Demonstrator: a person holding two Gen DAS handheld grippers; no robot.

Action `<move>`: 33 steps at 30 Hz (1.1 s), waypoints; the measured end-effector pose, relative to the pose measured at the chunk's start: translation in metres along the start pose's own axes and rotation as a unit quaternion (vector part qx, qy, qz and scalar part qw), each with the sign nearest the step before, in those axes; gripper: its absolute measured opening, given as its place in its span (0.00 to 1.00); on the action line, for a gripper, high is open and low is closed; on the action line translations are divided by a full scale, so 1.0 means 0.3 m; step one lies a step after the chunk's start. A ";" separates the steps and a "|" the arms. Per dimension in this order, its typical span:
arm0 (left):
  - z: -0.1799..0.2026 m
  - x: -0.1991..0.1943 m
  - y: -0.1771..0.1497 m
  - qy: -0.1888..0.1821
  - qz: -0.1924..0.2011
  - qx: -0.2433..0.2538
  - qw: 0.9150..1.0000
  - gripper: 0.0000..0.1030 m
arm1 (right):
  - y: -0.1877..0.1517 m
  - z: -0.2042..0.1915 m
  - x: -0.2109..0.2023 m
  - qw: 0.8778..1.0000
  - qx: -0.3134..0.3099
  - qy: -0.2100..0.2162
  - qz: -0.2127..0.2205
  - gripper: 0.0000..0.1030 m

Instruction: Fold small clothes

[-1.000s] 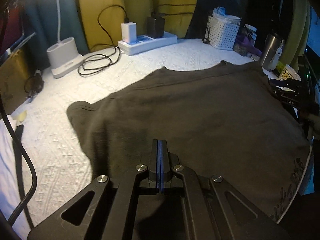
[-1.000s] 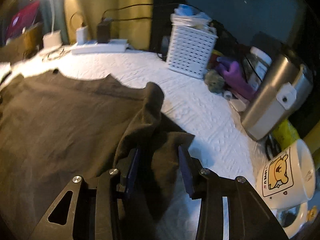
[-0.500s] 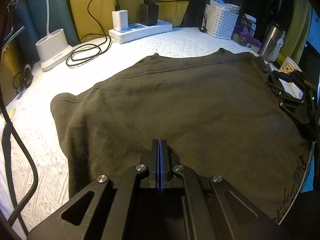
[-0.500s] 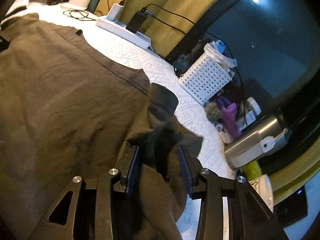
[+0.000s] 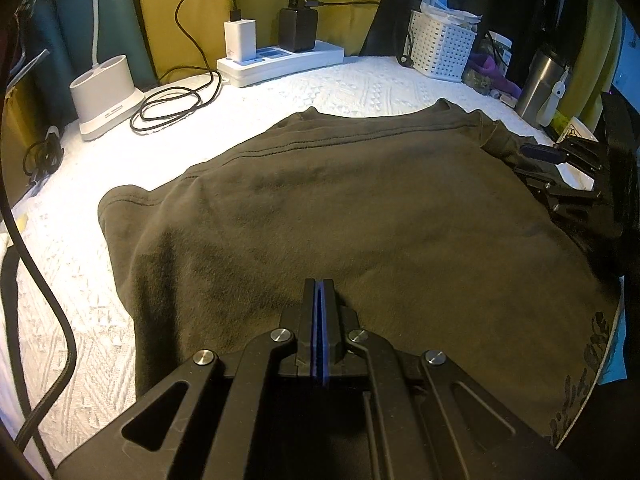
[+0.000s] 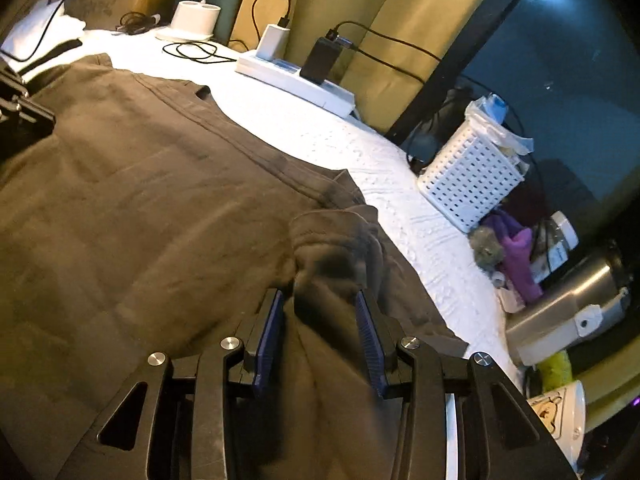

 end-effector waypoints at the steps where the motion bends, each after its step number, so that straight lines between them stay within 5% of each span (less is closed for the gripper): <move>1: -0.002 0.000 -0.001 -0.002 0.001 -0.002 1.000 0.01 | 0.001 0.029 -0.011 0.999 0.030 0.031 0.007 0.40; 3: -0.004 0.000 -0.002 -0.004 0.001 -0.003 1.000 0.01 | 0.002 0.102 -0.032 0.992 0.094 0.081 0.026 0.40; 10: -0.006 0.006 0.007 -0.010 0.003 -0.003 1.000 0.01 | 0.001 0.225 0.048 0.978 0.166 0.124 0.024 0.39; 19: -0.007 0.003 0.002 -0.012 0.009 -0.004 1.000 0.01 | 0.032 0.126 0.074 0.980 0.126 0.152 0.019 0.28; 22: -0.008 0.003 0.001 -0.012 0.010 -0.004 1.000 0.01 | 0.029 0.115 0.098 0.981 0.123 0.149 0.003 0.07; 27: -0.009 0.003 0.003 -0.008 0.008 -0.009 1.000 0.02 | 0.036 0.160 0.032 0.981 0.135 0.136 0.026 0.06; 33: -0.031 -0.016 0.011 0.008 0.014 -0.025 1.000 0.02 | 0.024 0.294 -0.043 0.987 0.146 0.050 0.044 0.06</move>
Point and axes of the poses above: each gripper's, at about its wrist camera, not at the fingertips, and x roughly the way its jaws point, z to its right, y to its top, the point moved 3 cm from there along x, roughly the way its jaws point, and after that the axes turned 2 degrees about y, right-handed, at the moved point
